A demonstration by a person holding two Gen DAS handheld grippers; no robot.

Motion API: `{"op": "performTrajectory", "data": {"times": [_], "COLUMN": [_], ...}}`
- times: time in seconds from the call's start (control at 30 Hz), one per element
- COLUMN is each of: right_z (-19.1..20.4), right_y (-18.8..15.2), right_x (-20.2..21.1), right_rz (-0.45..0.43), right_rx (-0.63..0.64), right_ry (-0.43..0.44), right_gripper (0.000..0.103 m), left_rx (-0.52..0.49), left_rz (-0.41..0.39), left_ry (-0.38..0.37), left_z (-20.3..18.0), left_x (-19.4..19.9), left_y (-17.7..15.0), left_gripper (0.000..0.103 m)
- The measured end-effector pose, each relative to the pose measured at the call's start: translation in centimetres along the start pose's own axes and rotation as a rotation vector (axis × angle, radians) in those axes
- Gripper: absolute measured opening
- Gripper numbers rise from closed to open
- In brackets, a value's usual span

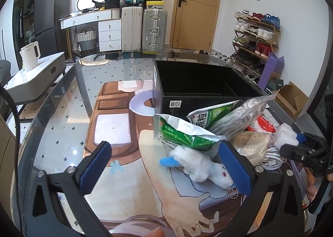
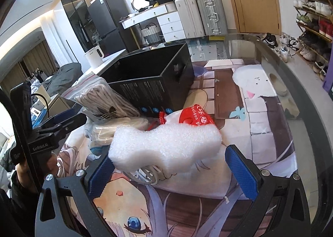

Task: Organize soft objects
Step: 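Lift the white foam block with the right gripper toward the black box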

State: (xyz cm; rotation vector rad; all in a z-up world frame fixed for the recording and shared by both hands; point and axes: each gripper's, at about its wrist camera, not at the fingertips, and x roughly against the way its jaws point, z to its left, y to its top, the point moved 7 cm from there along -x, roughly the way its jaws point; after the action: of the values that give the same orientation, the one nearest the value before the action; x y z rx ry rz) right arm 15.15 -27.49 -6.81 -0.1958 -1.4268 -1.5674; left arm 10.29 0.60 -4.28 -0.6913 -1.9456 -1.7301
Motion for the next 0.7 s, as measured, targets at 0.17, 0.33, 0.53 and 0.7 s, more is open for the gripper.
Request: {"op": "performTrajectory", "data": {"times": [0.17, 0.33, 0.53, 0.7], "right_z": [0.2, 0.7, 1.0, 0.7], "right_y": [0.4, 0.5, 0.4, 0.3], "right_x": [0.2, 0.7, 0.8, 0.6], "right_rz": [-0.017, -0.033, -0.038, -0.028], "right_rx": [0.008, 0.018, 0.019, 0.009], "right_ry": [0.005, 0.027, 0.04, 0.036], "right_gripper": [0.102, 0.087, 0.082, 0.085], "left_rx": [-0.008, -0.022, 0.006, -0.029], "left_rz": [0.002, 0.021, 0.061, 0.093], "left_ry": [0.002, -0.01, -0.055, -0.086], "left_z": [-0.2, -0.5, -0.5, -1.5], "left_x": [0.0, -0.2, -0.6, -0.9], "left_y": [0.0, -0.1, -0.5, -1.3], "left_gripper": [0.103, 0.103, 0.103, 0.103]}}
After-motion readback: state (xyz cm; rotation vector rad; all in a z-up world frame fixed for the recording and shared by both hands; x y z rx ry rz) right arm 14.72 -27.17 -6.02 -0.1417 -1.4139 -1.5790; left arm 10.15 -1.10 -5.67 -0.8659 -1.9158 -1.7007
